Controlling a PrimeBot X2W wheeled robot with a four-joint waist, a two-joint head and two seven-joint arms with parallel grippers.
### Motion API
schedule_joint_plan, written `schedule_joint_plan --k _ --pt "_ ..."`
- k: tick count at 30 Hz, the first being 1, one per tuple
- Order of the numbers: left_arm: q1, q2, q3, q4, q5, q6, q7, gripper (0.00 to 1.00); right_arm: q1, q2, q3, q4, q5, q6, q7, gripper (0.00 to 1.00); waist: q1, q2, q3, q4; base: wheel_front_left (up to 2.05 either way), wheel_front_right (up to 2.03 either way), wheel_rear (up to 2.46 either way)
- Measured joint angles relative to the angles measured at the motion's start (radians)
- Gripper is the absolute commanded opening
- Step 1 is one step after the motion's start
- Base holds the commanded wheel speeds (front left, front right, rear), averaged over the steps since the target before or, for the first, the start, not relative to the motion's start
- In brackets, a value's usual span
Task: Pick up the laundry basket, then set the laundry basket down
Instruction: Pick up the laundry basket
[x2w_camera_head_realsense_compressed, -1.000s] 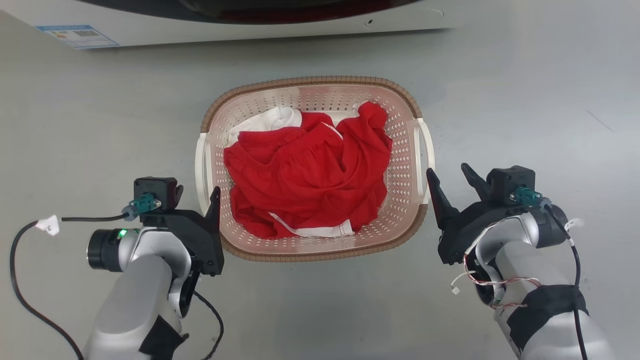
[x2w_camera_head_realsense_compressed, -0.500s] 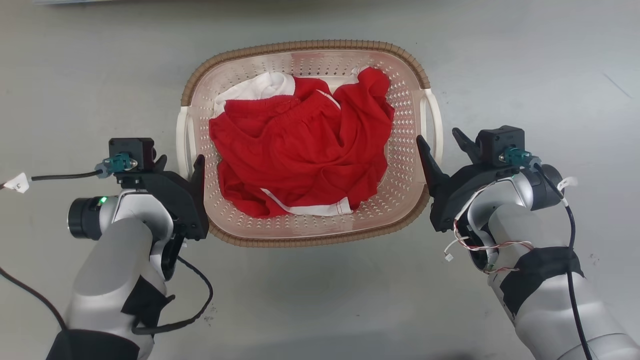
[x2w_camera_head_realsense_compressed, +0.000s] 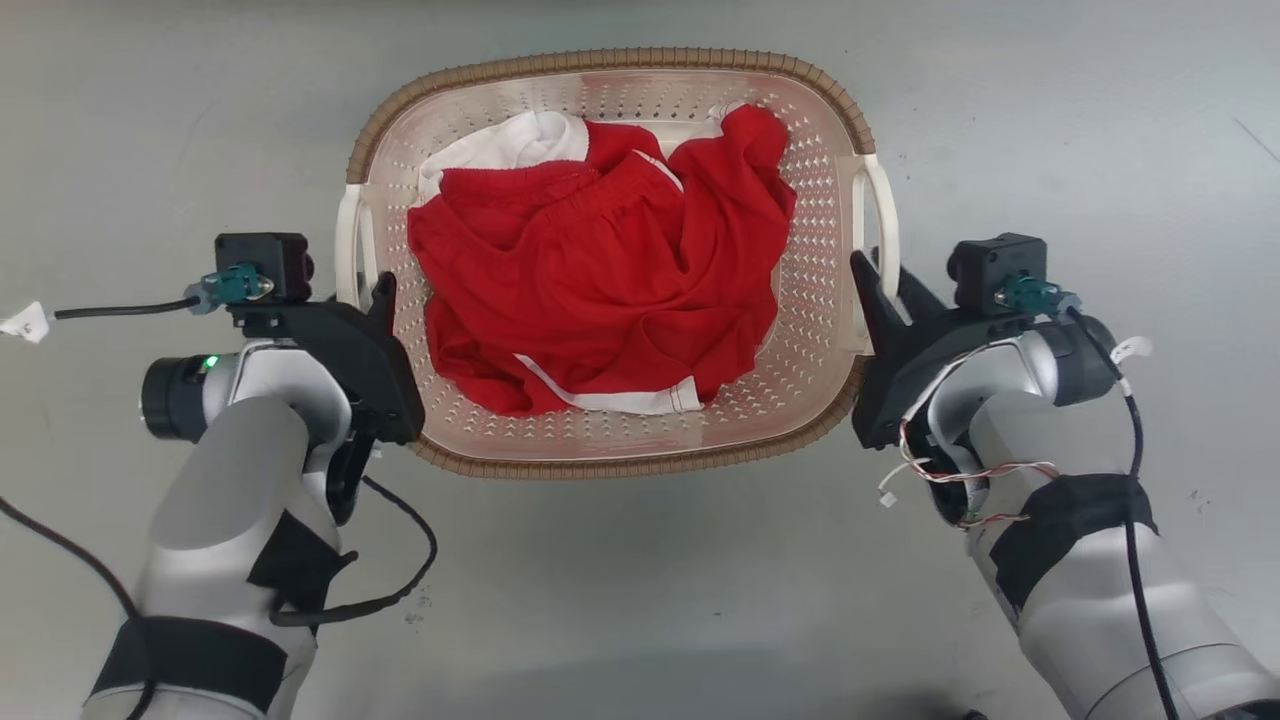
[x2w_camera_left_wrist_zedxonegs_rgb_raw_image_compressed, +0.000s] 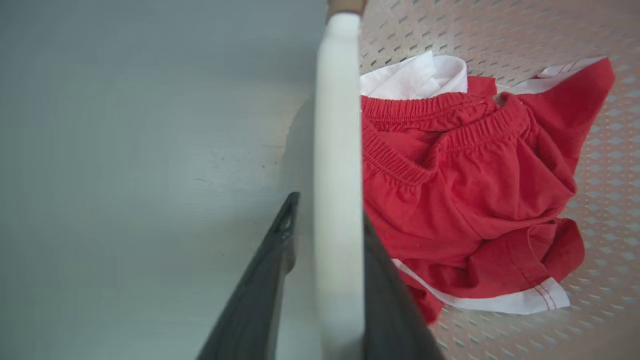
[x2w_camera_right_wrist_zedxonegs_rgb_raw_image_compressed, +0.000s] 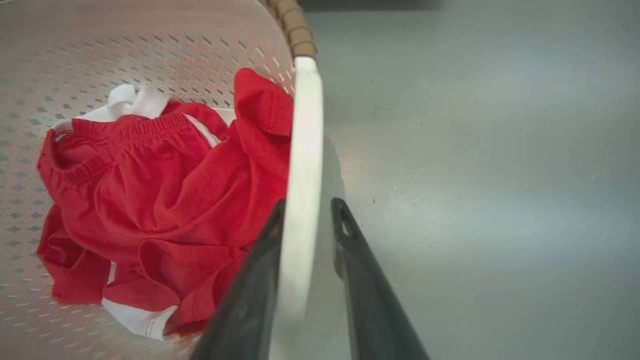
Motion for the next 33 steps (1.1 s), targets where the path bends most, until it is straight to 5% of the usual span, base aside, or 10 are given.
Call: schedule_joint_plan --k 16,33 --pt "-0.04 -0.033 -0.01 0.09 0.0 -0.005 -0.031 0.0 -0.019 0.02 0.033 0.053 0.053 0.01 -0.018 0.0 0.0001 0.0 -0.012 0.011 0.0 0.0 0.0" --pt "0.026 -0.078 -0.007 0.176 -0.019 -0.007 -0.065 0.0 0.024 0.029 0.046 0.179 0.074 0.033 -0.03 0.0 0.0001 0.0 -0.165 0.034 0.0 0.0 0.0"
